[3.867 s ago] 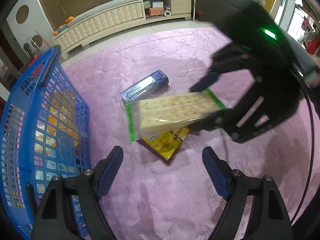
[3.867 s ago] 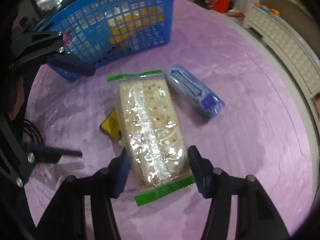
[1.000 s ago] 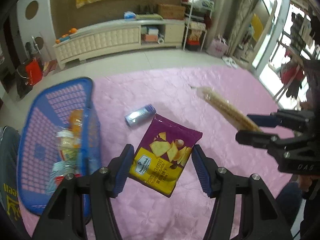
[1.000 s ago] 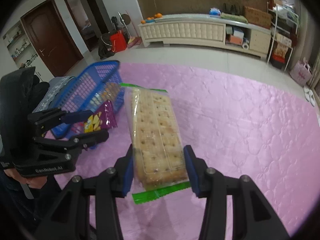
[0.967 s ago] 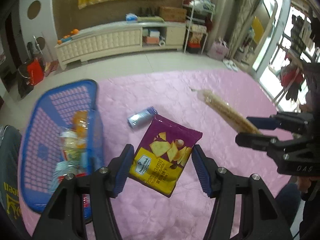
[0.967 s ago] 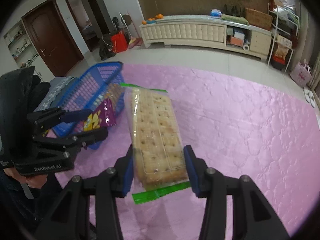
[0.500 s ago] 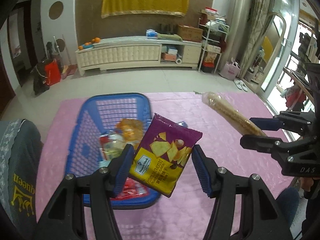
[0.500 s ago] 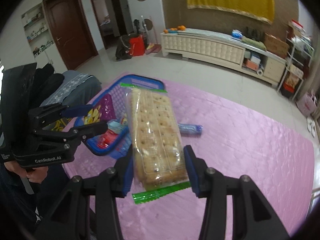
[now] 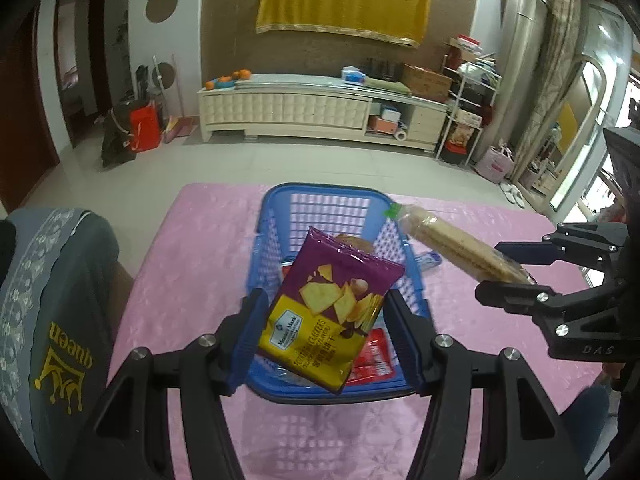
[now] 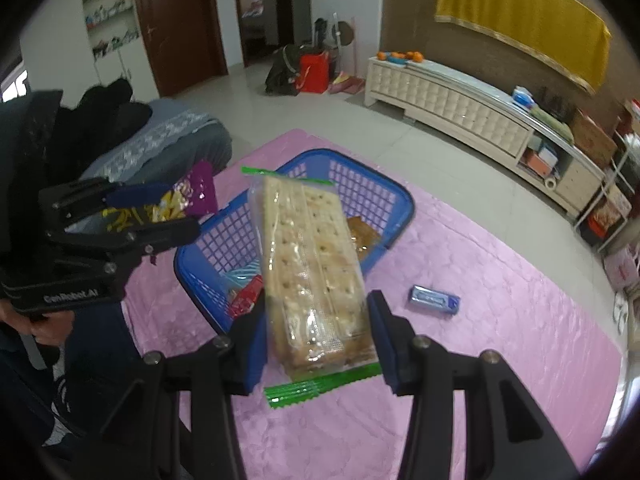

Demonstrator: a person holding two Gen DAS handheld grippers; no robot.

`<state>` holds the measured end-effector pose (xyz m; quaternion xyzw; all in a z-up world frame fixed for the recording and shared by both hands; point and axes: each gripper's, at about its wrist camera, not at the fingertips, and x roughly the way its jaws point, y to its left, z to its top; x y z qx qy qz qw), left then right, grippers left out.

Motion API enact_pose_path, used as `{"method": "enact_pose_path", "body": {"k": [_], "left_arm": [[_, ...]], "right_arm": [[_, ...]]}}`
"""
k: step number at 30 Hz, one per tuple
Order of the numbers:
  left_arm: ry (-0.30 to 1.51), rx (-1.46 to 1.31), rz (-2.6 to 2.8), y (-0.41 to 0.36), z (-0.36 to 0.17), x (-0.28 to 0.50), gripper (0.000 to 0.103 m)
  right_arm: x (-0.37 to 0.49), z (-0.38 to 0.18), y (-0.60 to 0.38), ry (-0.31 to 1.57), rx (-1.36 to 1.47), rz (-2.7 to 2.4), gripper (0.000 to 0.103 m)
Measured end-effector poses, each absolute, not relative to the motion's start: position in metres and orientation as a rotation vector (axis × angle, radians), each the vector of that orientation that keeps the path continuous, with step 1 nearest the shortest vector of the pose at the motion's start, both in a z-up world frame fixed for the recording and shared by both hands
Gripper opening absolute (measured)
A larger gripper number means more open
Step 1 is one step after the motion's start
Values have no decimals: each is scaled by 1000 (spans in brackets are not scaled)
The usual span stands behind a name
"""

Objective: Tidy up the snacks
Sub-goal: 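Carry both held packets over the blue basket, then open the right tool to drop the cracker pack into the basket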

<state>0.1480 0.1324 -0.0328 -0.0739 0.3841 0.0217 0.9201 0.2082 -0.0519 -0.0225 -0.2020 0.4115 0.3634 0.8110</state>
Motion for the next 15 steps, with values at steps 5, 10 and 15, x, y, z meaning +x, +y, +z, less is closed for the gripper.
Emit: {"method": "enact_pose_path", "body": {"k": [5, 10, 15], "left_arm": [[804, -175, 63, 144, -42, 146, 57], [817, -219, 84, 158, -54, 148, 57], [828, -256, 110, 176, -62, 150, 57]], "right_arm": [[215, -38, -24, 907, -519, 788, 51], [220, -56, 3, 946, -579, 815, 51], [231, -83, 26, 1008, -636, 820, 51]]}}
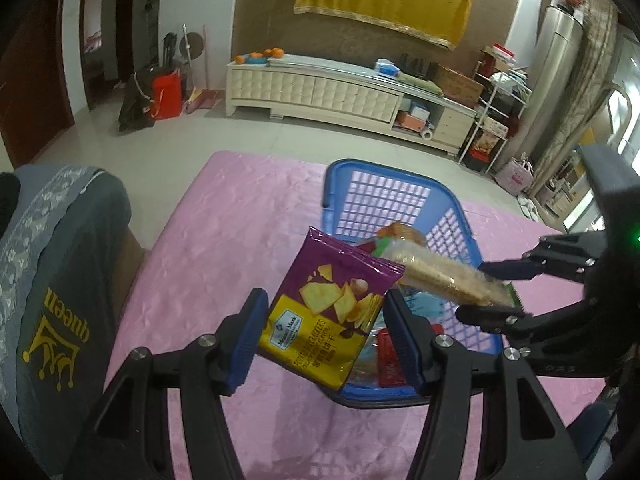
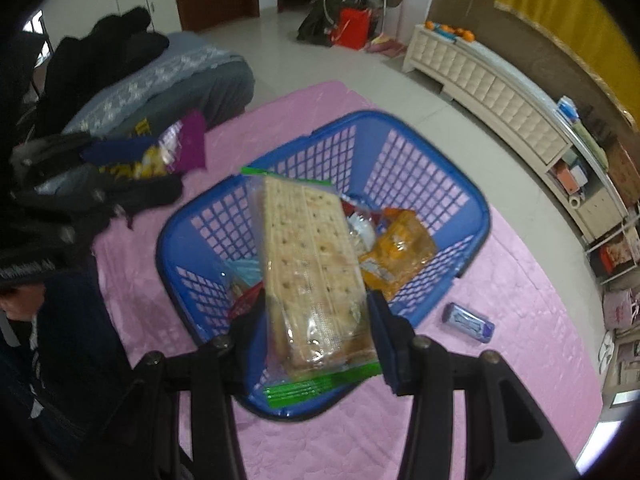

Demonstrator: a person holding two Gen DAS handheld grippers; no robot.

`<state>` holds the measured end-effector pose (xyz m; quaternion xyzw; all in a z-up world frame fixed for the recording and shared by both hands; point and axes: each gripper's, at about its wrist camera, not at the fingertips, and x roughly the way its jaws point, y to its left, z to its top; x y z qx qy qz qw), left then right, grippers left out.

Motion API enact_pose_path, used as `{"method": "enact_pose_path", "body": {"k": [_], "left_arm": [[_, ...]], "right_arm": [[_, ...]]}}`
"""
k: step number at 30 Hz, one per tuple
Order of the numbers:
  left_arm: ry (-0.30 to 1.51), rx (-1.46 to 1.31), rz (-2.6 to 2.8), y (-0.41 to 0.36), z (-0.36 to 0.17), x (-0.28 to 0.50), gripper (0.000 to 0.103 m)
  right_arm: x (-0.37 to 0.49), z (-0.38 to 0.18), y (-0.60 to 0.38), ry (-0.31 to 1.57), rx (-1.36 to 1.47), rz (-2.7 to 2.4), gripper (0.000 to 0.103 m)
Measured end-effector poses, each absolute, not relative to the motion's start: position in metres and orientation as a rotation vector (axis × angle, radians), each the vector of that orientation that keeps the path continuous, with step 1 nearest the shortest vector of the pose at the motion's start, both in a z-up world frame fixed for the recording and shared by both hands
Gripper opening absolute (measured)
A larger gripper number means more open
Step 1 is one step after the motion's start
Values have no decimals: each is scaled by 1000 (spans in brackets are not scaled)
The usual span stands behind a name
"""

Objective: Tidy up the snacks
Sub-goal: 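Open the right tool to drop the cracker pack into the basket, then open the left tool to drop the chip bag into the basket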

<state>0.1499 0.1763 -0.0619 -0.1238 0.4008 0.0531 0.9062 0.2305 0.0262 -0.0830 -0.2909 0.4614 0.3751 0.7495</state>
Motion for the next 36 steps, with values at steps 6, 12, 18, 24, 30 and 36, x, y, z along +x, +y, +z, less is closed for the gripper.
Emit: {"method": "enact_pose_path", "body": {"k": [6, 12, 18, 24, 30, 36], "left_arm": [[839, -264, 126, 188, -68, 150, 57], [856, -277, 128, 192, -76, 151, 57], [859, -278, 132, 190, -71, 149, 57], [848, -248, 116, 179, -60, 150, 57], [850, -206, 94, 167, -56, 156, 57], [844, -190, 69, 157, -51, 164, 57]], "right_arm": [[239, -107, 47, 1082, -664, 829, 51], [244, -116, 57, 1079, -700, 796, 51], [252, -113, 54, 1121, -656, 782, 78], [253, -96, 33, 1110, -574, 779, 86], [256, -78, 14, 1069, -489, 730, 87], [255, -62, -3, 981, -423, 701, 87]]}}
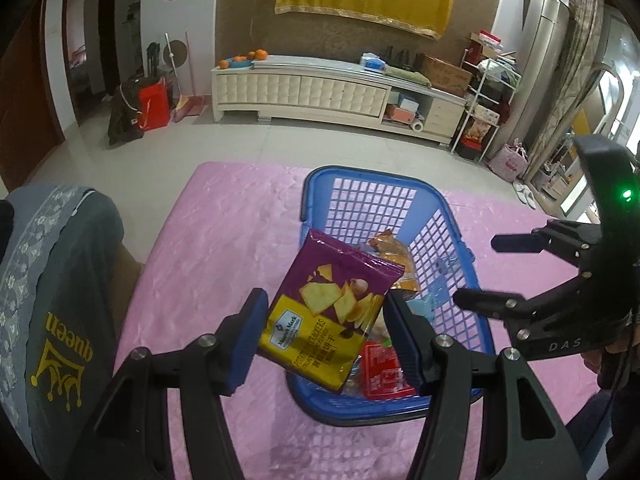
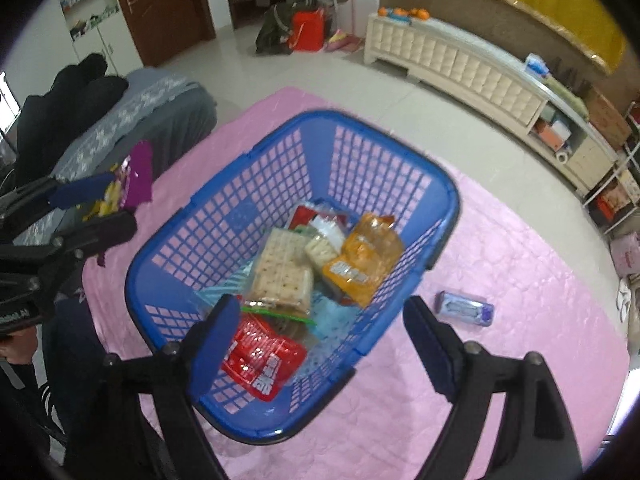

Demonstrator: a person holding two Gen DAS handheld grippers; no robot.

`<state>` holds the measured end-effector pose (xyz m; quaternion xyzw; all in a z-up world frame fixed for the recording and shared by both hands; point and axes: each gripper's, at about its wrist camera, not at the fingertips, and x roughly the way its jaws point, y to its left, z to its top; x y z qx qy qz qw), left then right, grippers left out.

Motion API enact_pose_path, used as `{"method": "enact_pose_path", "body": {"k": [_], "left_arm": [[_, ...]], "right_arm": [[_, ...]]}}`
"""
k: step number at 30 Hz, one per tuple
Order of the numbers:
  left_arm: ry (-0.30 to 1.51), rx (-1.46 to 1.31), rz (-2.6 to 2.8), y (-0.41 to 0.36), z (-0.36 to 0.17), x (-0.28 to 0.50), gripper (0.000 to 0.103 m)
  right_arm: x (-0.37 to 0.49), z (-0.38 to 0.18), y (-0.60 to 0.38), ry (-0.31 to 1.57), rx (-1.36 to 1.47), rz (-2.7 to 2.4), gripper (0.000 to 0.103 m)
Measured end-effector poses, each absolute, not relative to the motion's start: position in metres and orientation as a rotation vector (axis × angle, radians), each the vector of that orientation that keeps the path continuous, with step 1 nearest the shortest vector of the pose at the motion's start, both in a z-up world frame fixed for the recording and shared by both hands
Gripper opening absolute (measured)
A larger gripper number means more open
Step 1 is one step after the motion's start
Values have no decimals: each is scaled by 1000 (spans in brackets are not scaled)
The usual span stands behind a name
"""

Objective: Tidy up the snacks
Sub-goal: 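Open the left tool to drop the chip bag into the basket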

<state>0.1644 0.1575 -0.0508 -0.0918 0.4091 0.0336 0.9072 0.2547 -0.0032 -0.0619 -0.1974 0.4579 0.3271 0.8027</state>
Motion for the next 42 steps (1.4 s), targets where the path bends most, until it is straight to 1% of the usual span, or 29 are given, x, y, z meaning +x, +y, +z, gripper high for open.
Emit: {"method": "enact_pose_path", "body": {"k": [6, 15, 26, 35, 38, 40, 42], "left_arm": [[856, -143, 66, 153, -50, 181, 57], [875, -85, 58, 148, -54, 214, 57], [915, -138, 57, 153, -70, 249, 57], [922, -102, 83, 147, -76, 268, 57], [925, -104, 104, 149, -79, 270, 66], [933, -111, 108, 150, -80, 269, 67], [935, -117, 103, 150, -78, 265, 70]], "right_arm": [[264, -48, -23, 921, -277, 667, 87], [284, -61, -39, 944, -243, 581, 87], [300, -67, -42, 942, -220, 587, 87], [314, -76, -40, 938, -221, 596, 87], [315, -82, -43, 957, -207, 594, 87], [313, -83, -47, 961, -205, 584, 87], [310, -80, -52, 958, -201, 575, 87]]}}
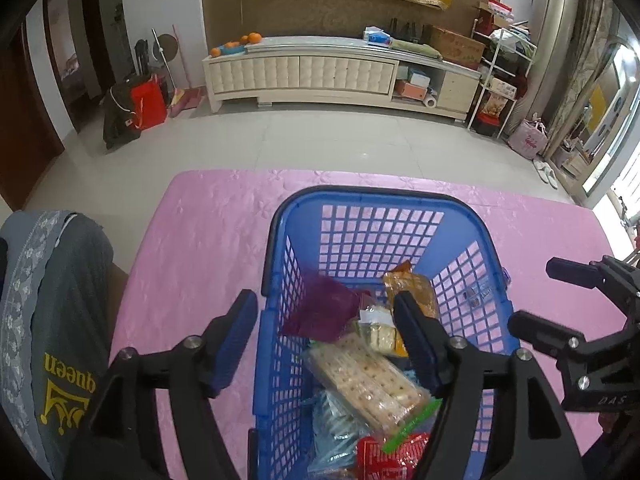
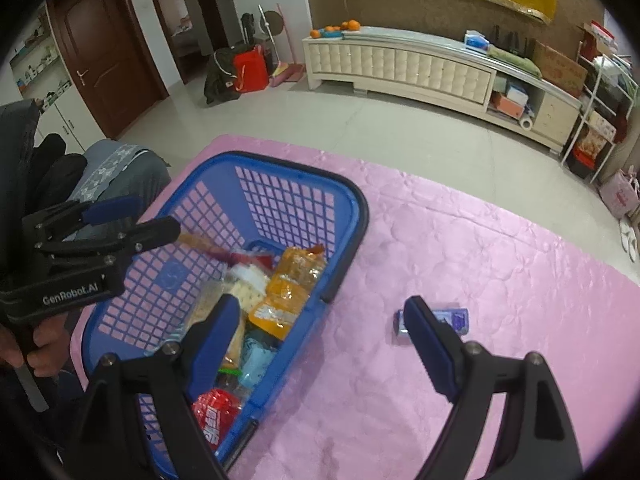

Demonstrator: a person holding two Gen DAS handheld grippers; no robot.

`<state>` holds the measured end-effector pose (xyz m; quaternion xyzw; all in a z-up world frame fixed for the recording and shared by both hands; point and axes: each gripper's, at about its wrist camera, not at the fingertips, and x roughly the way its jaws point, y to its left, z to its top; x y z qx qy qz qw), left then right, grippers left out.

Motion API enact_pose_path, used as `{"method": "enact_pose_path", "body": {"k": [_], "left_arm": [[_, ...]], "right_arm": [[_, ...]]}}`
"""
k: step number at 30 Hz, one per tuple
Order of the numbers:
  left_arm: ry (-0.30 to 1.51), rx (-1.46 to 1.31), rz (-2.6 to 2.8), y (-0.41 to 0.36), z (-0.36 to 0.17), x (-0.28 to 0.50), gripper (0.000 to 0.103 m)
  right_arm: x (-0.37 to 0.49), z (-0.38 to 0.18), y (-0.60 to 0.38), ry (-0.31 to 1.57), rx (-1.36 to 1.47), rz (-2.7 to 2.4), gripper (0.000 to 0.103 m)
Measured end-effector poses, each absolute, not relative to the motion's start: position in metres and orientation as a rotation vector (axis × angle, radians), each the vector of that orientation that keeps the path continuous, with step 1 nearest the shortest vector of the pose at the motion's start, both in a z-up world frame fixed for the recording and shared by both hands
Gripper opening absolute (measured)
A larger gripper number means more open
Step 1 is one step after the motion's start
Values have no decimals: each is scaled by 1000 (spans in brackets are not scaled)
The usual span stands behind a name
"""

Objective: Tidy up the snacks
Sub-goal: 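Open the left tool to drop the chip bag into the basket, then move the right tool toward the blue Doublemint gum box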

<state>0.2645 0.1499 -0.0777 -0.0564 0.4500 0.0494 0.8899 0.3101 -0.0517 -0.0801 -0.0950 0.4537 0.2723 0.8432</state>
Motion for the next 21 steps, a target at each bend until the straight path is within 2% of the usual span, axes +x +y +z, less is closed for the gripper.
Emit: {"method": "enact_pose_path", "body": {"k": [8, 21], "left_arm": [[894, -113, 74, 140, -53, 238, 75], [832, -79, 4, 103, -18, 206, 75]], "right_arm": [[293, -55, -66, 936, -165, 562, 87], [261, -21, -92, 886, -143, 535, 87]]}}
